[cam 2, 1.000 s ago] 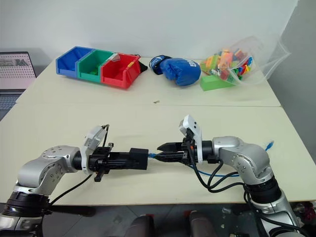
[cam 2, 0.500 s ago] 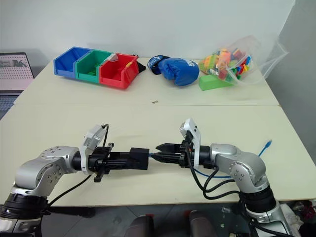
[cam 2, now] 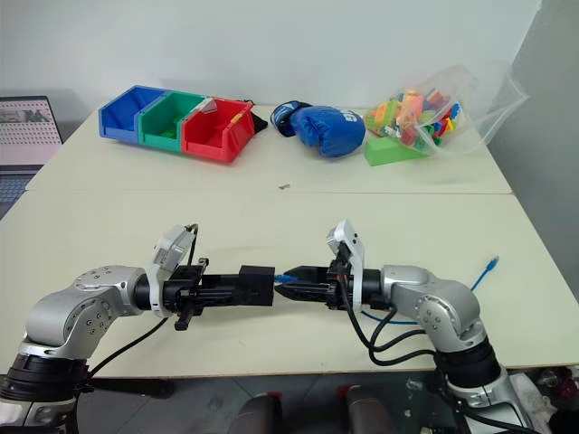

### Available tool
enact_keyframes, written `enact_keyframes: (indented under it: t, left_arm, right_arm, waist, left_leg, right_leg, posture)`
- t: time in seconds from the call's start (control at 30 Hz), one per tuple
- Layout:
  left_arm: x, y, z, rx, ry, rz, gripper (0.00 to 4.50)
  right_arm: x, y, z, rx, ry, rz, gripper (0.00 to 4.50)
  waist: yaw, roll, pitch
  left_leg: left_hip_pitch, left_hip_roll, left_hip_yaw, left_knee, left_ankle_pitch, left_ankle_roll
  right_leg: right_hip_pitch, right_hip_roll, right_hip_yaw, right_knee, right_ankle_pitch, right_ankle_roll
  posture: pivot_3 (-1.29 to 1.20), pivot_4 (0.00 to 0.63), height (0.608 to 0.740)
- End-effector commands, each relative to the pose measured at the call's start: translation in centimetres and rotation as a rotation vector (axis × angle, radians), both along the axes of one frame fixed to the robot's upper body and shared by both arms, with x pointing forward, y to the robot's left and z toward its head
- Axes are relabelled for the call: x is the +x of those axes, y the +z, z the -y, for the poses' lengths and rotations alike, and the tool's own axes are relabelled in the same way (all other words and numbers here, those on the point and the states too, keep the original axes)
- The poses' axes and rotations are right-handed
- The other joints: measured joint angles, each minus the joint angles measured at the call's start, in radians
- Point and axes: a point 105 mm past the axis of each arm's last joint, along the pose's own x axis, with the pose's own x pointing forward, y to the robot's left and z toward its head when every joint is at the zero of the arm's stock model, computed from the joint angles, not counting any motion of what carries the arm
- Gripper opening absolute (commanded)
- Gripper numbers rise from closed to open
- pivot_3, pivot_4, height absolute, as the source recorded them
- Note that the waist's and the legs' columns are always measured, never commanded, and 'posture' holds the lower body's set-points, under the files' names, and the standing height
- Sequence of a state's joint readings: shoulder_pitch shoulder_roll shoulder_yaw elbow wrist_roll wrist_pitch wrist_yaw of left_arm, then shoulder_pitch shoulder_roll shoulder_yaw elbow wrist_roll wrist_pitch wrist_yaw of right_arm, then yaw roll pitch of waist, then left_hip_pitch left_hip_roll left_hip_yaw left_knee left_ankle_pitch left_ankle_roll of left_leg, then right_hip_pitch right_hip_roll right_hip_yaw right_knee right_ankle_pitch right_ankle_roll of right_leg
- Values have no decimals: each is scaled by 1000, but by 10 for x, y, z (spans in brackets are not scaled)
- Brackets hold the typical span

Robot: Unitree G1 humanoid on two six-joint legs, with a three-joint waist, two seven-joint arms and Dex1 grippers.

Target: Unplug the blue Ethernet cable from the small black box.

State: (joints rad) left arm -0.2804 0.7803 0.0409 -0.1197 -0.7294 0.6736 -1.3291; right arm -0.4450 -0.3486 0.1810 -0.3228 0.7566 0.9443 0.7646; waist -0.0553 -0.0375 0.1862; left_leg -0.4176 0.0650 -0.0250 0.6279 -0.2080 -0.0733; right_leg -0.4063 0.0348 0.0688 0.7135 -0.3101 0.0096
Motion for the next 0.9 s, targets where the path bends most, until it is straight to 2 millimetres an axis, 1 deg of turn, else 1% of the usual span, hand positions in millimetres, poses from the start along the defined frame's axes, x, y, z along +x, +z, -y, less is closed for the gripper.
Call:
enact_keyframes:
  t: [0.03,0.07,0.13,0.17,0.23,0.27,0.3,0.33,0.37,0.4,0.77,0.9]
  left_arm:
    - [-2,13,1,-27,-10,51,792]
    - [-3,13,1,-27,-10,51,792]
    - [-3,12,2,-25,-12,51,792]
    - [-3,12,2,-24,-13,51,792]
    - [-3,12,1,-23,-14,51,792]
    - [-3,11,1,-23,-14,51,792]
    - [-4,11,1,-22,-15,50,792]
    - [-4,11,1,-21,-16,49,792]
    - [-4,10,1,-21,-17,48,792]
    - [-4,10,1,-20,-18,47,792]
    - [-7,7,0,-16,-32,33,792]
    - [-2,5,-11,-18,36,16,792]
  right_arm:
    - [-2,11,-3,29,29,36,1871]
    - [-2,11,-3,28,30,36,1871]
    - [-2,11,-3,29,32,36,1510]
    - [-2,12,-2,31,33,33,1468]
    - [-2,12,-2,32,37,31,941]
    - [-2,13,-2,33,38,30,848]
    - [-3,13,-1,31,43,28,490]
    - [-3,13,-1,30,47,26,430]
    - [-3,13,0,29,51,25,189]
    - [-4,13,0,27,54,23,62]
    - [-7,14,6,15,96,-1,54]
    - [-5,12,17,5,79,-27,53]
  waist:
    - [0,0,0]
    - [0,0,0]
    - [0,0,0]
    - [0,0,0]
    - [0,0,0]
    - [0,0,0]
    - [0,0,0]
    - [0,0,0]
    - [0,0,0]
    - [0,0,0]
    - [0,0,0]
    - [0,0,0]
  left_leg:
    - [0,0,0,0,0,0]
    - [0,0,0,0,0,0]
    - [0,0,0,0,0,0]
    - [0,0,0,0,0,0]
    - [0,0,0,0,0,0]
    - [0,0,0,0,0,0]
    - [0,0,0,0,0,0]
    - [0,0,0,0,0,0]
    - [0,0,0,0,0,0]
    - [0,0,0,0,0,0]
    - [0,0,0,0,0,0]
    - [0,0,0,0,0,0]
  right_leg:
    - [0,0,0,0,0,0]
    - [0,0,0,0,0,0]
    - [0,0,0,0,0,0]
    - [0,0,0,0,0,0]
    - [0,0,0,0,0,0]
    - [0,0,0,0,0,0]
    - [0,0,0,0,0,0]
    - [0,0,0,0,0,0]
    - [0,0,0,0,0,0]
    - [0,0,0,0,0,0]
    - [0,0,0,0,0,0]
    - [0,0,0,0,0,0]
  posture:
    - [0,150,740]
    - [0,150,740]
    - [0,150,740]
    - [0,150,740]
    - [0,150,740]
    - [0,150,740]
    - [0,150,740]
    - [0,150,740]
    - [0,150,740]
    - [0,150,740]
    - [0,150,740]
    - [0,150,740]
